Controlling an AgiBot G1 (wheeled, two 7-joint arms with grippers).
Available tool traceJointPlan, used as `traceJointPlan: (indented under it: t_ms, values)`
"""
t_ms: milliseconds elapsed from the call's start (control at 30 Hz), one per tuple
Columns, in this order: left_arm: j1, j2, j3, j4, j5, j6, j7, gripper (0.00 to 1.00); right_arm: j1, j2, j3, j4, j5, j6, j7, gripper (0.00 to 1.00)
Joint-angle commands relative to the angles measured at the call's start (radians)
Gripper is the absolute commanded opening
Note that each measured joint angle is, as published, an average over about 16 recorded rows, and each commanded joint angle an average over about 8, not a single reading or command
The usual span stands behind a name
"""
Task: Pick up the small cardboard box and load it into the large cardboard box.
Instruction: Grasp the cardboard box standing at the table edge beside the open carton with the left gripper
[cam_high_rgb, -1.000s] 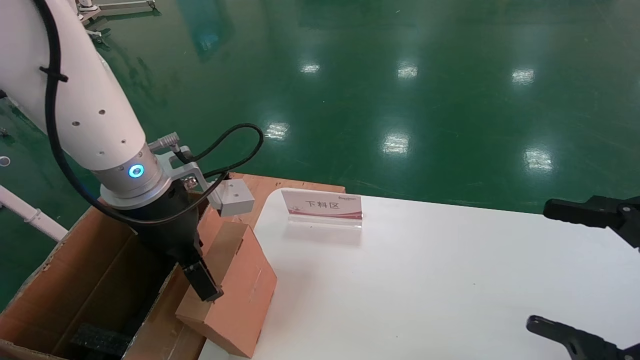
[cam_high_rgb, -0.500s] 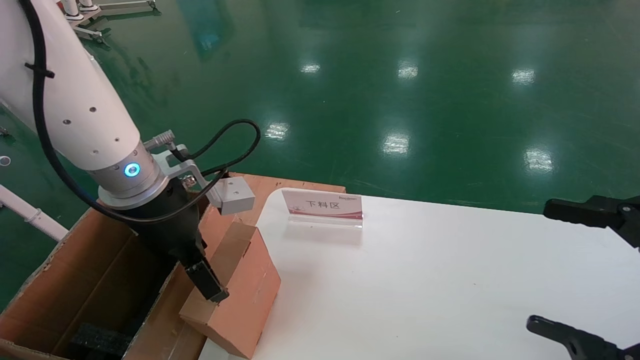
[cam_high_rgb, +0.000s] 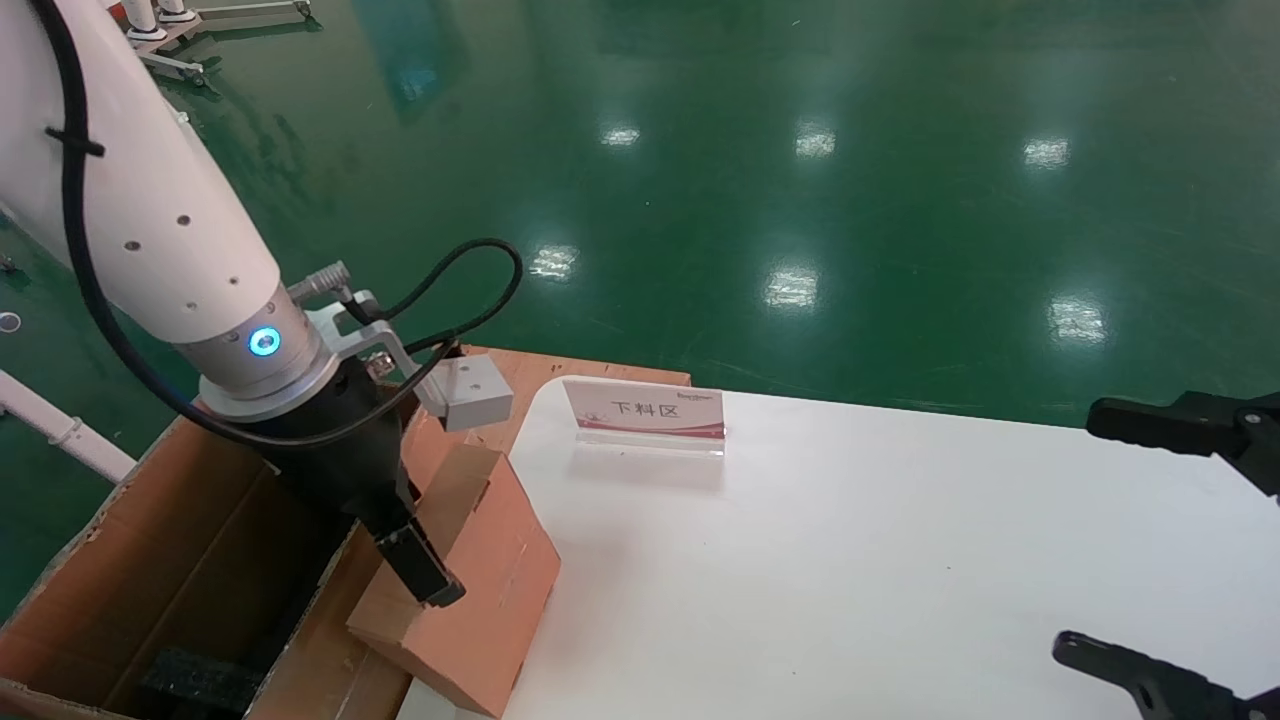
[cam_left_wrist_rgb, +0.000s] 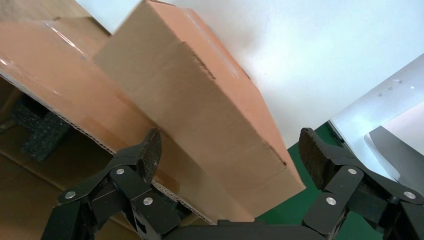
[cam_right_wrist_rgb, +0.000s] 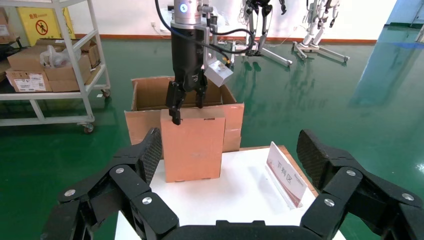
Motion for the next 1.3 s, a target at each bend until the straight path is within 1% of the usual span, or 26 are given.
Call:
traceJointPlan:
  t_ms: [33,533,567,833,1300]
  values:
    - [0.005,-0.002,0.005,0.000,0.002,-0.003,-0.001,1.00,0.000,0.000,0.000,0.000,0.000,0.000,0.000,1.00]
    - [0.060,-0.037,0.020,0.002,0.022,-0.074,0.010,1.00,0.000,0.000,-0.001,0.000,0.001,0.001,-0.001,1.00]
    - [0.061,-0.038,0.020,0.002,0.023,-0.075,0.011,0.99,0.000,0.000,-0.001,0.000,0.001,0.001,-0.001,0.99]
    - [0.062,-0.039,0.020,0.002,0.024,-0.077,0.011,0.00,0.000,0.001,-0.001,0.000,0.001,0.001,-0.001,0.00]
    - [0.059,-0.036,0.020,0.002,0.021,-0.070,0.010,0.00,0.000,0.001,-0.001,0.000,0.001,0.001,-0.001,0.00]
